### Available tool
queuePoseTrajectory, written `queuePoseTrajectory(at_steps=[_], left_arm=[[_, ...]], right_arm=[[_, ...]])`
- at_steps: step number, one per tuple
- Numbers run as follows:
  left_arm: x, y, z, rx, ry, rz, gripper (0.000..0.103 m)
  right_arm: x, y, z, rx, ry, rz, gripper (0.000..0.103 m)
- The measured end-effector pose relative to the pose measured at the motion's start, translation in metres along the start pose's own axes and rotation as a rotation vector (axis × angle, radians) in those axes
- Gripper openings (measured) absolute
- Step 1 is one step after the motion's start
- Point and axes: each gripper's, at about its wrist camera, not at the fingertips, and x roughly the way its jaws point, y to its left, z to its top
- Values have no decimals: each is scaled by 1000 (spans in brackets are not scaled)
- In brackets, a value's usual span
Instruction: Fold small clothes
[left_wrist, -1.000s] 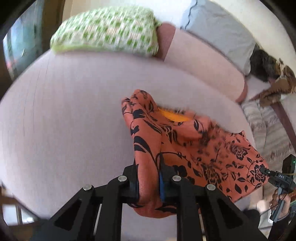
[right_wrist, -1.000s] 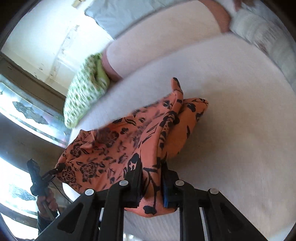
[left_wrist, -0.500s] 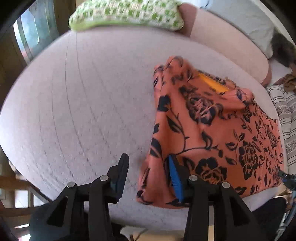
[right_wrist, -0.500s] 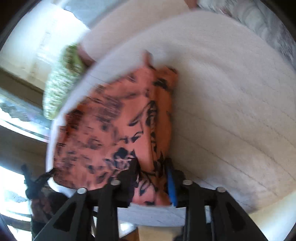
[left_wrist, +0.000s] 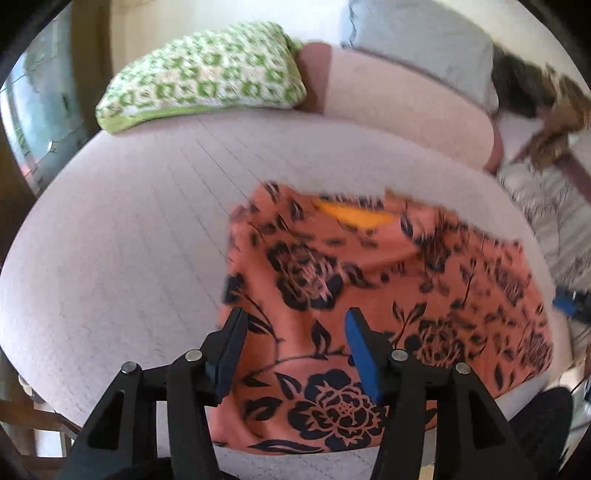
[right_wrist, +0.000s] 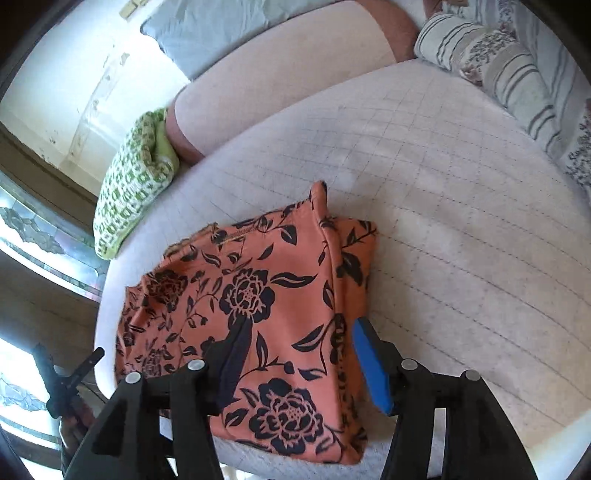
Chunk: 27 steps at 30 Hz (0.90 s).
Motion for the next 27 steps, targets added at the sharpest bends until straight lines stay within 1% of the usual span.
queuePoseTrajectory(at_steps=[2, 4, 5, 7, 8, 9, 10, 12, 14, 15, 16, 17, 18, 19, 20, 21, 23, 25, 27], left_arm=[[12, -4, -5, 10, 25, -1, 56], [15, -4, -11, 2, 52, 7, 56], [12, -2, -12, -5, 48, 3, 56], [-2, 7, -15, -33, 1, 5, 56], [-9, 15, -16, -53, -19, 14, 58], [-14, 22, -17, -67, -27, 17, 62], [-17, 30, -19, -82, -32, 19, 63], [-16, 44, -24, -106, -12, 12, 63], [-13, 54, -30, -126, 13, -15, 63], [-10, 58, -33, -142, 24, -24, 63], [-7, 60, -35, -153, 32, -38, 63], [-4, 62, -38, -164, 48, -50, 63], [-1, 62, -41, -172, 63, -59, 63], [1, 62, -42, -176, 71, -59, 63], [3, 60, -43, -173, 72, -58, 63], [1, 58, -44, -166, 60, -57, 63], [-3, 56, -46, -161, 45, -51, 63], [-6, 56, -47, -158, 43, -50, 63], [-9, 58, -49, -156, 40, -52, 63]], right_arm=[[12, 8, 6, -27, -21, -35, 61], [26, 9, 10, -42, 19, -70, 60], [29, 6, 9, -30, 42, -75, 60], [20, 5, 0, -34, 41, -59, 60], [13, 3, -7, -35, 41, -60, 60], [6, 0, -15, -27, 46, -47, 60], [0, -2, -24, -20, 56, -27, 60], [-4, -4, -39, -26, 80, -25, 59], [1, -5, -49, -37, 109, -27, 53], [4, -7, -52, -29, 119, -25, 48], [8, -9, -56, -25, 132, -31, 42], [12, -9, -58, -31, 138, -51, 39], [13, -11, -59, -27, 144, -62, 32], [15, -12, -61, -8, 158, -46, 17], [12, -12, -62, -1, 153, -36, 15], [7, -8, -63, -14, 140, -33, 10], [-11, 2, -62, -24, 110, -12, 9], [-20, 0, -62, 3, 103, 0, 8], [-7, -17, -73, 55, 155, -34, 7]])
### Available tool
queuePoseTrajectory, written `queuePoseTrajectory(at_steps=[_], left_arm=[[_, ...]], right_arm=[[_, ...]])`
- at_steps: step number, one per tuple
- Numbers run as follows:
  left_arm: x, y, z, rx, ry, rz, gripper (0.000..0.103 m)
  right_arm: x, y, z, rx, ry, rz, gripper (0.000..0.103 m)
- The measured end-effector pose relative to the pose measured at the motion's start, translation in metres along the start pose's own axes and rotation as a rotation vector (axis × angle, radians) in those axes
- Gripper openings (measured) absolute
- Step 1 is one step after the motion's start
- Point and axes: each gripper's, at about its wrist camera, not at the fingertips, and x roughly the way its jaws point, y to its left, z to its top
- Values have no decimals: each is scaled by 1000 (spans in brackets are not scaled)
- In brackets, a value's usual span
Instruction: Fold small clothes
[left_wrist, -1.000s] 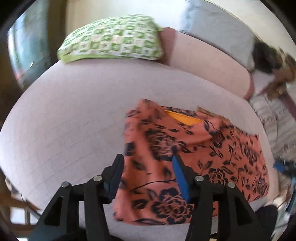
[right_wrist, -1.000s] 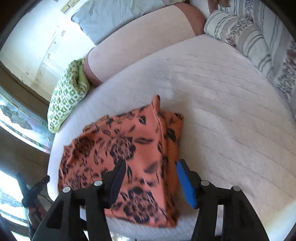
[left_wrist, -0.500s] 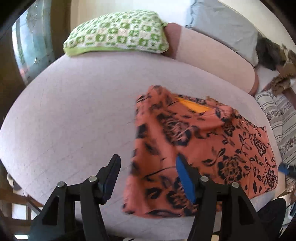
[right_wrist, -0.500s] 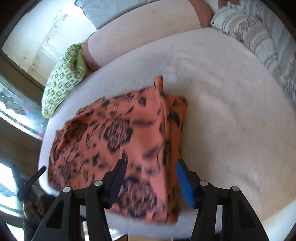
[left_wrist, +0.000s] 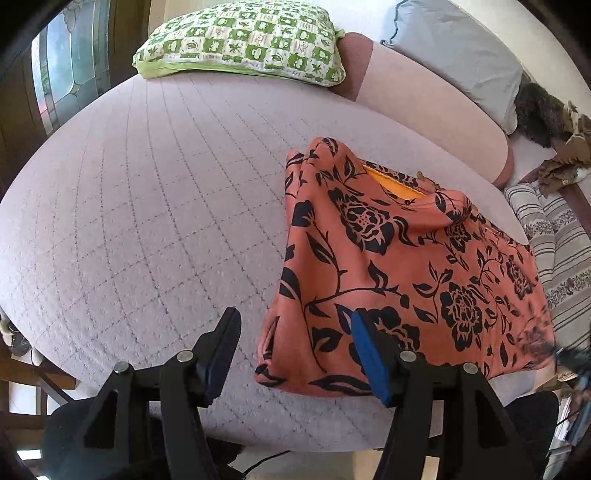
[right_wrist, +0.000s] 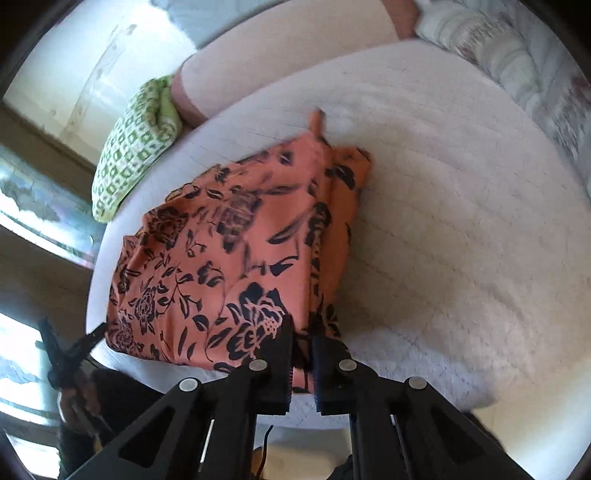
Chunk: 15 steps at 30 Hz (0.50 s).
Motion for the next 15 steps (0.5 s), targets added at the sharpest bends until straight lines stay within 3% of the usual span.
queuePoseTrajectory(at_steps=[1, 2, 3, 9, 11, 13, 15], left_arm=[[1, 1, -1, -1, 6, 2, 63], [0, 3, -1, -5, 13, 2, 63], [0, 6, 1, -9, 19, 3, 63], [0, 13, 14, -20, 11, 3, 63], [5, 12, 16, -23, 22, -2, 63], [11, 9, 15, -19, 34, -4, 63], [14, 6, 14, -14, 41, -4, 63]], right_arm=[[18, -16, -7, 51, 57, -26, 7], [27, -26, -13, 94, 79, 4, 7], [21, -28, -15, 106, 46, 44, 10], [-17, 0, 13, -25, -82, 21, 13], [-14, 5, 28, -26, -96, 31, 24], [-2, 9, 45, -43, -104, 27, 43], [11, 10, 57, -54, -112, -3, 51]])
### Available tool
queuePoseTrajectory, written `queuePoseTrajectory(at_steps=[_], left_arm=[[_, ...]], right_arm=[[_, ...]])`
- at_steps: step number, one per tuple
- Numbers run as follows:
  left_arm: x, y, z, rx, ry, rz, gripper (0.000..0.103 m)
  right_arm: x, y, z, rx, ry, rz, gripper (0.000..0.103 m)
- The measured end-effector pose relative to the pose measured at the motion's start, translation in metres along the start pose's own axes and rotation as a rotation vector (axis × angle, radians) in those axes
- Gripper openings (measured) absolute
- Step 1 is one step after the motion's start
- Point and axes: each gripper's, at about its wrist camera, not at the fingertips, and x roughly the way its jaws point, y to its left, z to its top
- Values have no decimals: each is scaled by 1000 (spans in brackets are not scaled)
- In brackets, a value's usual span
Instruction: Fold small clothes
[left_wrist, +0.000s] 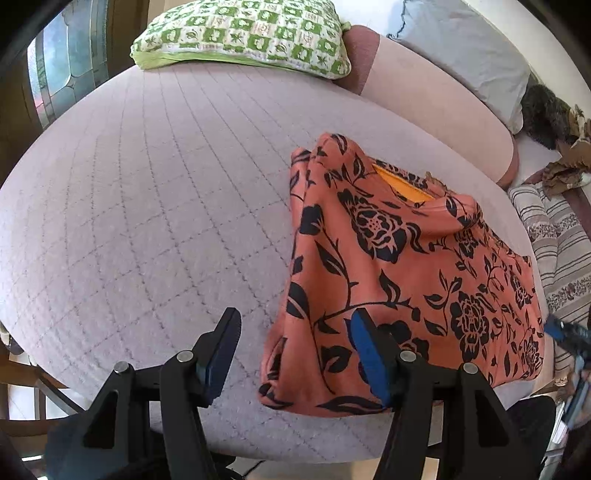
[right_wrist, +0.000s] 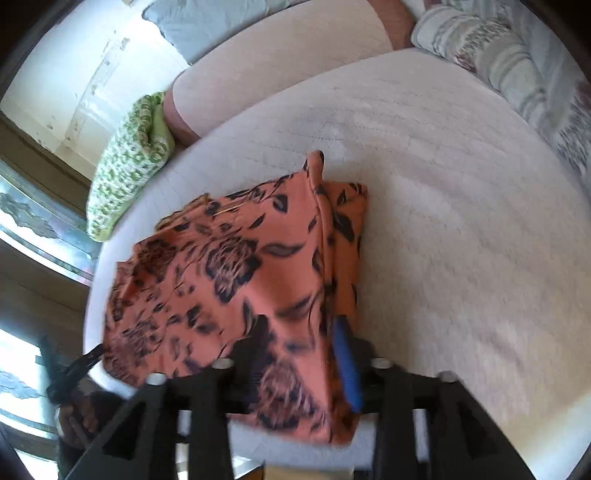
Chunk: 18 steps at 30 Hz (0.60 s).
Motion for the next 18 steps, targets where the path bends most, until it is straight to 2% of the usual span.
queuePoseTrajectory(at_steps=[3, 5, 7, 8, 11, 12, 13, 14, 15, 17, 18], left_arm=[[3, -1, -2, 4, 6, -2, 63], [6, -1, -3, 3, 11, 2, 63], [8, 1, -3, -1, 17, 0, 63], [8, 2, -3, -3, 18, 3, 63], [3, 6, -3, -3, -5, 5, 63], [1, 7, -3, 1, -14, 6, 63], [0, 9, -3, 1, -14, 5, 63], [2, 9, -2, 1, -11, -2, 63], [1, 10, -1, 4, -6, -1, 63], [-1, 9, 2, 15, -17, 3, 63], [-2, 10, 4, 20, -25, 2, 63]], right_arm=[[9, 3, 13, -12, -40, -24, 51], [20, 8, 16, -42, -9, -57, 42], [35, 10, 18, -69, 51, -88, 13], [34, 8, 18, -63, 46, -85, 7], [0, 8, 15, -16, -65, -40, 5], [-4, -3, 11, 37, -76, -35, 5], [2, -12, 8, 68, -54, -52, 6], [18, -27, 3, 109, 8, -79, 8], [30, -38, -2, 161, 42, -47, 12], [19, -34, -2, 167, -21, 6, 15], [15, -29, 1, 150, -37, 18, 27]])
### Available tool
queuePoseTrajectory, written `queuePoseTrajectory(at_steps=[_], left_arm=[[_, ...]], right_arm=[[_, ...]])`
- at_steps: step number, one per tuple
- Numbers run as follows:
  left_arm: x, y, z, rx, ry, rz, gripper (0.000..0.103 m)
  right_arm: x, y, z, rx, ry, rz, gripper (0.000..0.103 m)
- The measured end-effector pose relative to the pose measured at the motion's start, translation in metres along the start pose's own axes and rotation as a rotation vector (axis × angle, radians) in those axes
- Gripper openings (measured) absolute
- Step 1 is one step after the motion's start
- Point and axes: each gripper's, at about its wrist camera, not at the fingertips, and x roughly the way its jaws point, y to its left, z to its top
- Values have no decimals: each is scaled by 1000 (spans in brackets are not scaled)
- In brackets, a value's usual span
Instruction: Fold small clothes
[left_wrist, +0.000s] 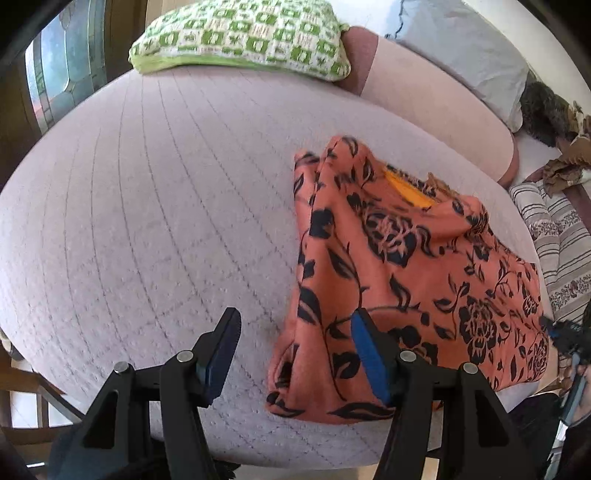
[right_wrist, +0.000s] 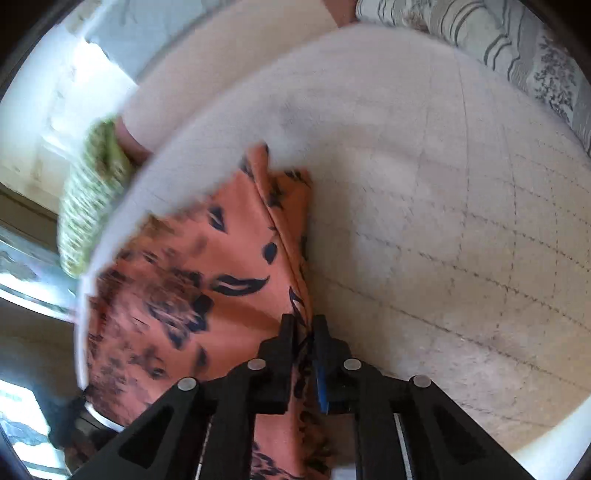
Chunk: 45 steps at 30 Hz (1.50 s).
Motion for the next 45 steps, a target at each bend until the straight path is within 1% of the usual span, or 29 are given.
queuePoseTrajectory(at_steps=[1, 3, 4, 6, 9, 10, 11, 12, 14, 16, 20, 22, 24, 25, 27, 28, 31, 32, 33, 34, 35, 36, 37, 39, 40, 41, 42, 44, 45], left_arm=[[0, -1, 3, 6, 0, 2, 63], [-1, -2, 9, 7, -6, -2, 63], [-1, -3, 12, 8, -10, -3, 63], [0, -7, 18, 13, -13, -5, 63], [6, -14, 29, 37, -17, 1, 63], [10, -15, 34, 47, -16, 3, 63], [14, -17, 43, 60, -18, 6, 63], [17, -18, 49, 69, -20, 6, 63], [24, -23, 68, 107, -20, 11, 63], [36, -30, 85, 162, 3, 12, 63], [61, -47, 115, 265, 63, 16, 63], [69, -54, 123, 298, 77, 17, 63], [75, -55, 129, 307, 91, 22, 61], [84, -58, 133, 304, 103, 24, 43], [100, -56, 140, 286, 159, 43, 6], [102, -54, 142, 265, 170, 35, 6], [73, -47, 147, 187, 27, 37, 5], [62, -37, 147, 117, -11, 10, 5], [59, -27, 143, 45, -23, -5, 5], [65, -21, 138, 27, 0, 9, 5], [76, -16, 131, 27, 34, 41, 5], [88, -9, 124, 9, 77, 54, 6], [92, -5, 121, -7, 95, 43, 7], [87, 5, 122, -77, 63, 6, 15], [84, 8, 123, -101, 58, 0, 24], [77, 11, 125, -121, 48, -7, 24], [68, 11, 127, -111, 17, -13, 24], [53, 9, 126, -66, -34, 22, 24], [46, 10, 124, -52, -36, 15, 24]], right_arm=[[-4, 10, 5, -37, -13, 2, 47], [-12, 27, 15, -96, -61, -40, 74], [-13, 34, 22, -114, -80, -52, 74], [-6, 37, 34, -124, -80, -61, 74], [15, 35, 51, -143, -46, -92, 73], [22, 34, 52, -143, -33, -88, 58], [27, 36, 52, -150, -16, -86, 47], [30, 36, 51, -161, -3, -95, 41], [35, 39, 45, -183, 5, -116, 41], [38, 39, 41, -193, 12, -127, 41], [40, 32, 38, -177, 18, -120, 43], [42, 30, 38, -175, 20, -119, 45], [43, 29, 38, -178, 22, -118, 45], [43, 29, 38, -179, 22, -117, 45], [45, 29, 38, -178, 25, -114, 45], [46, 30, 39, -179, 27, -113, 45], [46, 30, 39, -179, 28, -109, 45], [46, 29, 39, -176, 27, -107, 45], [47, 27, 38, -169, 28, -101, 45], [48, 27, 39, -165, 28, -97, 46], [50, 26, 39, -161, 28, -94, 46], [50, 26, 39, -159, 28, -90, 49], [49, 26, 40, -152, 30, -81, 54], [48, 27, 40, -152, 37, -71, 62], [47, 28, 41, -156, 38, -74, 62], [46, 29, 41, -159, 35, -76, 62], [43, 29, 41, -159, 29, -72, 62], [38, 28, 41, -150, 15, -70, 62], [37, 28, 41, -146, 11, -68, 62]])
